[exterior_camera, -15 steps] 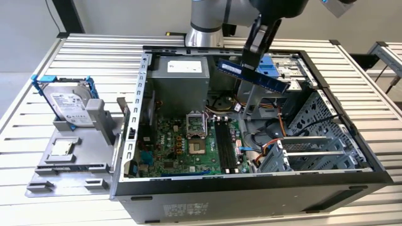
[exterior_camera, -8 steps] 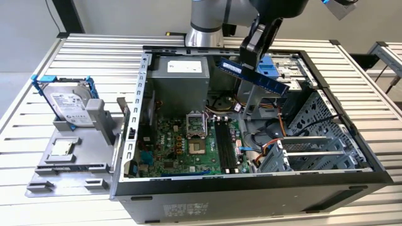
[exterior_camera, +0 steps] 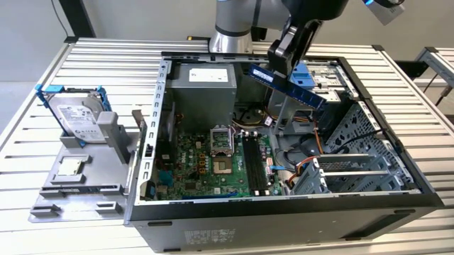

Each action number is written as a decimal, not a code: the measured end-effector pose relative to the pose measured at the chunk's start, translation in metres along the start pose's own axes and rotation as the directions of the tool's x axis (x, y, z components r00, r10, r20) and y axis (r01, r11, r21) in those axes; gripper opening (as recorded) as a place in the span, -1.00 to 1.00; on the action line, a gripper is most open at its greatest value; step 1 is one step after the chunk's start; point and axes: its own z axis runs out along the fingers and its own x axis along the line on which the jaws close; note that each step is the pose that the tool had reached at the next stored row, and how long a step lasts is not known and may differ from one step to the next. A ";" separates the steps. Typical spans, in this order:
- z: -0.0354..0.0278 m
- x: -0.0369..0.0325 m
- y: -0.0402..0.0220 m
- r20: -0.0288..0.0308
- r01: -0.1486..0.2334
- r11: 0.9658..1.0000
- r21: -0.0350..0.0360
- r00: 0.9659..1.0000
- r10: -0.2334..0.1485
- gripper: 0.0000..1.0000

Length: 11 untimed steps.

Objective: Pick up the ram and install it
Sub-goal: 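Insert the ram into the slot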

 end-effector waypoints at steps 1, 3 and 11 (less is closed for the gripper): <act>0.0000 0.0000 0.0000 0.001 -0.012 1.000 0.000 1.000 0.012 -1.00; 0.0000 0.0000 0.0000 0.002 -0.032 0.999 0.001 0.999 0.032 -1.00; 0.0000 0.0000 0.0000 0.007 -0.133 0.991 0.002 0.991 0.133 -1.00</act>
